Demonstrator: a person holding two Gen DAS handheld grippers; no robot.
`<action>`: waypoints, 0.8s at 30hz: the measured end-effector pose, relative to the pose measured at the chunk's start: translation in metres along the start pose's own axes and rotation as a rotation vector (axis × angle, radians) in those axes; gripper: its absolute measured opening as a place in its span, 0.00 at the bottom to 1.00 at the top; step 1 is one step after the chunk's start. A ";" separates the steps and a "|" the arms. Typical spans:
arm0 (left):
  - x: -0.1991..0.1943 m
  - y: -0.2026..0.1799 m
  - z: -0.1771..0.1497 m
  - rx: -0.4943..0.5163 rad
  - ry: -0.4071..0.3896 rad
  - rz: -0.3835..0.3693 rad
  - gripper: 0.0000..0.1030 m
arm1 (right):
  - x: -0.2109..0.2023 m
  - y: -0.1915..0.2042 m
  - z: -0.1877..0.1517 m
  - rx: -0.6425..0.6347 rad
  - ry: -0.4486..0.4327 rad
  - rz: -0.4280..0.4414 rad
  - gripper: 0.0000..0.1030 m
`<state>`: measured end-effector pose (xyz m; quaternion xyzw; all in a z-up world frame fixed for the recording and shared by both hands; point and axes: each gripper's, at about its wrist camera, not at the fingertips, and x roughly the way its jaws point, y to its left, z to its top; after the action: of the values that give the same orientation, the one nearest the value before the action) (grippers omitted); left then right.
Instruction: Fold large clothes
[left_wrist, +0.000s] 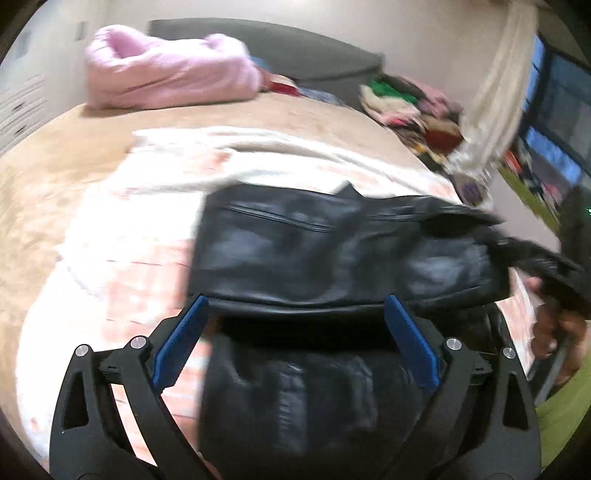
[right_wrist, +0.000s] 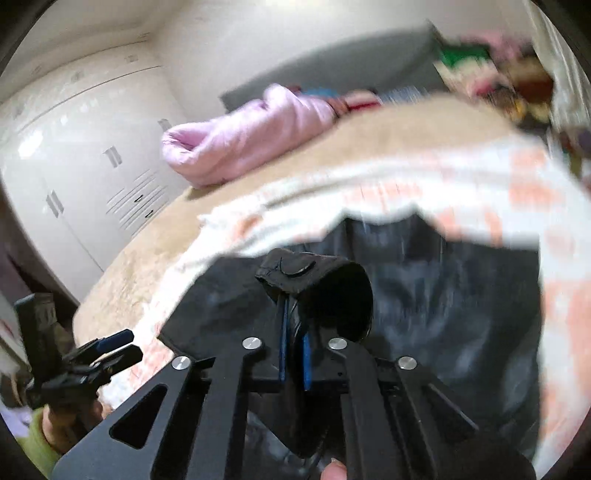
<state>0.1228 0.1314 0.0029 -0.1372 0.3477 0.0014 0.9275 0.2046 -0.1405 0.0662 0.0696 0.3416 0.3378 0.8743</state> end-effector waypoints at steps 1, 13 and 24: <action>-0.003 0.006 0.003 -0.019 -0.009 0.009 0.87 | -0.006 0.003 0.012 -0.033 -0.021 -0.003 0.03; 0.009 0.025 0.028 -0.088 -0.033 0.049 0.87 | -0.049 -0.050 0.041 -0.139 -0.104 -0.161 0.03; 0.083 -0.008 0.057 -0.063 0.081 -0.004 0.71 | -0.017 -0.093 -0.003 -0.044 -0.016 -0.201 0.03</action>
<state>0.2236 0.1302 -0.0074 -0.1667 0.3845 0.0050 0.9079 0.2444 -0.2228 0.0405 0.0185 0.3326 0.2553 0.9077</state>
